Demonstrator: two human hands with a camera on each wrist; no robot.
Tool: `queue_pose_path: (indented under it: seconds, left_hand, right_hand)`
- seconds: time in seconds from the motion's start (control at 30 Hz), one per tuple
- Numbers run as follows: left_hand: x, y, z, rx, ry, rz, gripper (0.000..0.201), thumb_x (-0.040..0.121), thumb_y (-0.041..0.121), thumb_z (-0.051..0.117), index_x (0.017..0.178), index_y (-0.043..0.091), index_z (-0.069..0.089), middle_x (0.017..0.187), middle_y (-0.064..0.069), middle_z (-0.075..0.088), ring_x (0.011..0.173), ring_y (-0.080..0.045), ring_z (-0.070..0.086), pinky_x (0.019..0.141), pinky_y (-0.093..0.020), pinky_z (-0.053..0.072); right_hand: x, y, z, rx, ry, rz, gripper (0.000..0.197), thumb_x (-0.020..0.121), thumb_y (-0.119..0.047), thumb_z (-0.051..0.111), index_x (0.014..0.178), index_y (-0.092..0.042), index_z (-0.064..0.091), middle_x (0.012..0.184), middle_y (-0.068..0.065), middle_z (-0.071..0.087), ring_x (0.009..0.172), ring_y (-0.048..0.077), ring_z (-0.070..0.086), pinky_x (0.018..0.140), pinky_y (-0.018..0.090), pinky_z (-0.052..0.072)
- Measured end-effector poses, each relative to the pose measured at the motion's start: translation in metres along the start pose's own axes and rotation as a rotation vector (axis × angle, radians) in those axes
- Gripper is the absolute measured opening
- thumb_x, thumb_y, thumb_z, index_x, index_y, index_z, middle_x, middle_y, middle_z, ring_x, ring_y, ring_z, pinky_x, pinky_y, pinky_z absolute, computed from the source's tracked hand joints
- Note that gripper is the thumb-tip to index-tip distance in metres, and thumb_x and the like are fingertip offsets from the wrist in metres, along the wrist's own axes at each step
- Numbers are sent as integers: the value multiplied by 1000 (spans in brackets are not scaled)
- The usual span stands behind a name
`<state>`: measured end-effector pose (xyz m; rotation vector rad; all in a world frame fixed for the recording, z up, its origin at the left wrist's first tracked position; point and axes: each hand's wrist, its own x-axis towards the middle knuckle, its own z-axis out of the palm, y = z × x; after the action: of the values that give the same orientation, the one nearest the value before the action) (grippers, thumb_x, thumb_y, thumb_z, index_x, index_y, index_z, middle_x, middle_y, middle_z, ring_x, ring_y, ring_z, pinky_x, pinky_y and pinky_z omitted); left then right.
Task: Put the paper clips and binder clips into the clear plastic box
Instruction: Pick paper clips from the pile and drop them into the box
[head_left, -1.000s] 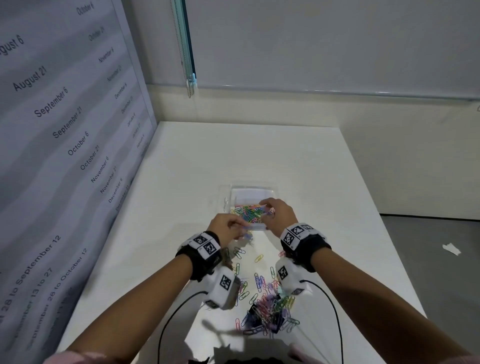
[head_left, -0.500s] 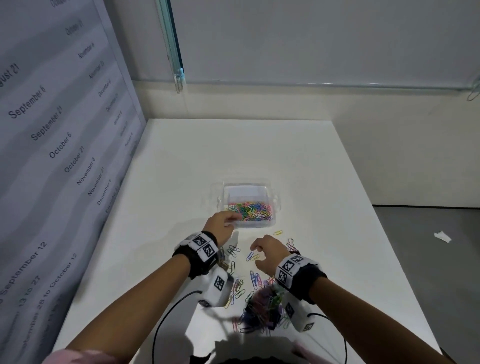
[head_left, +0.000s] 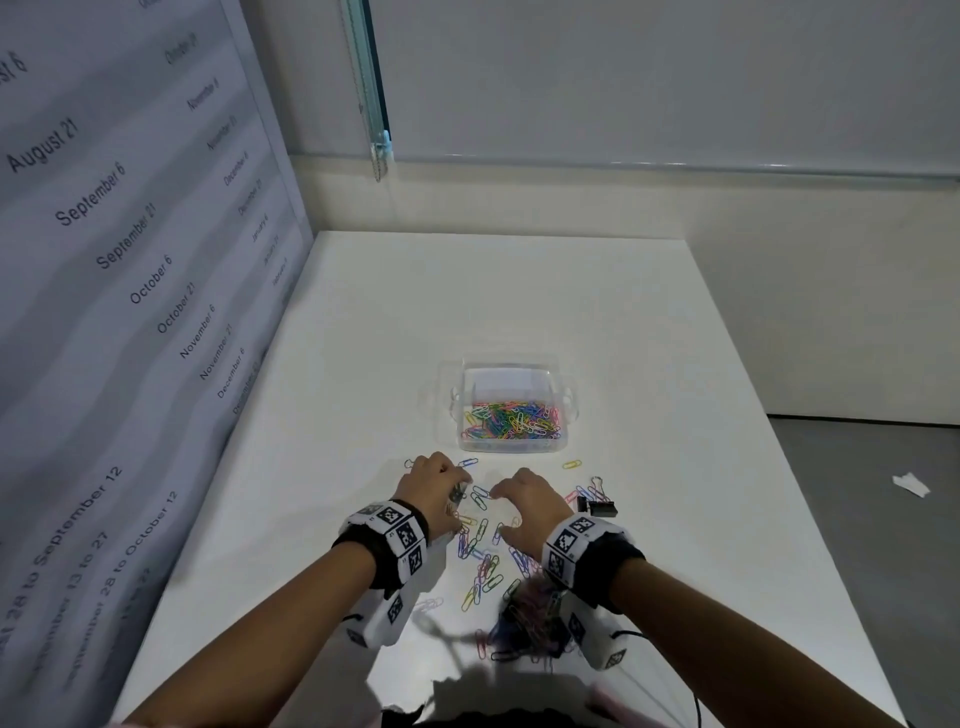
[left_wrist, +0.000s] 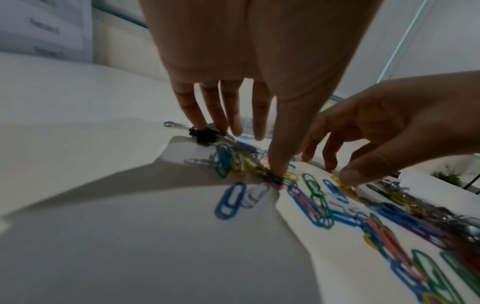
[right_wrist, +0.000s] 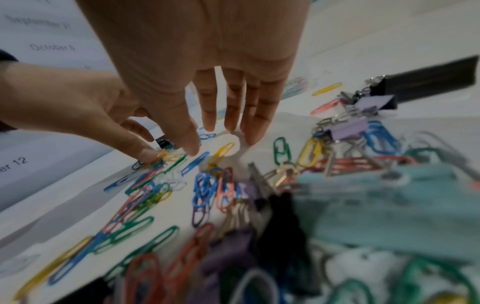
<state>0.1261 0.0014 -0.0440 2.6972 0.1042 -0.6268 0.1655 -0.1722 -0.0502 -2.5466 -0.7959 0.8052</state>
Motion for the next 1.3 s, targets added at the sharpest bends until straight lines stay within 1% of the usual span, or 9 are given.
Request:
queue_pose_path:
  seconds: [0.2, 0.43, 0.57, 0.73, 0.83, 0.93, 1.07, 1.17, 1.3]
  left_hand:
    - [-2, -9, 3, -77, 3, -12, 54, 75, 29, 74, 124, 17, 53, 126, -8, 43, 124, -25, 34, 102, -28, 33]
    - [-9, -19, 3, -107, 59, -36, 64, 66, 37, 80, 122, 22, 54, 126, -3, 42, 122, -23, 31, 103, -26, 32]
    - [-17, -10, -1, -107, 64, -18, 62, 65, 40, 79, 121, 28, 53, 124, -1, 43, 121, -22, 33, 103, -32, 36]
    - [-29, 4, 15, -90, -137, 60, 74, 69, 30, 79, 132, 22, 41, 128, -3, 38, 116, -22, 49, 98, -32, 43]
    - [-30, 7, 22, -68, -135, 41, 73, 72, 23, 77, 134, 19, 38, 131, -6, 35, 115, -24, 50, 97, -31, 44]
    - [-26, 13, 25, -73, -111, 45, 66, 77, 19, 73, 134, 16, 40, 132, -7, 35, 118, -26, 48, 100, -31, 41]
    - [-19, 27, 31, -82, -85, 58, 48, 79, 16, 69, 123, 11, 49, 124, -9, 41, 108, -28, 52, 94, -36, 44]
    - [-18, 31, 33, -76, -61, 66, 30, 82, 11, 61, 112, 10, 56, 117, -10, 45, 101, -28, 54, 87, -36, 46]
    - [-18, 27, 26, -80, -23, 100, 7, 78, 6, 54, 84, 9, 57, 98, -4, 44, 90, -26, 54, 81, -36, 47]
  right_hand:
    - [4, -21, 15, -37, -54, -38, 88, 67, -37, 77, 140, -22, 30, 135, 6, 31, 124, 25, 36, 101, 37, 41]
    - [1, -19, 14, 15, -87, -83, 26, 81, -19, 64, 107, -13, 59, 97, 1, 41, 92, 20, 46, 80, 28, 37]
    - [-1, -7, 1, 60, 3, -41, 17, 83, -17, 60, 99, -12, 64, 91, -2, 46, 83, 18, 48, 74, 23, 35]
    - [-11, 11, -15, 160, 73, 42, 42, 72, -26, 74, 109, -19, 55, 96, -3, 46, 73, 7, 42, 74, 22, 35]
    - [-15, 18, -12, 104, -35, 67, 64, 65, -28, 81, 120, -23, 48, 107, -1, 41, 90, 9, 45, 81, 22, 38]
    - [-15, 14, -1, 55, -93, 35, 71, 64, -26, 81, 124, -22, 45, 115, 3, 38, 105, 20, 48, 87, 25, 42]
    - [-12, 0, 9, 46, -80, 7, 46, 69, -22, 77, 109, -16, 55, 100, -2, 36, 91, 17, 46, 78, 24, 38]
    - [-13, -3, 8, 33, -62, 23, 15, 75, -17, 68, 90, -16, 65, 86, -4, 45, 83, 14, 48, 73, 22, 35]
    - [-16, 2, -3, 89, -7, 71, 23, 74, 0, 50, 84, -8, 70, 85, 3, 67, 80, 16, 59, 71, 20, 42]
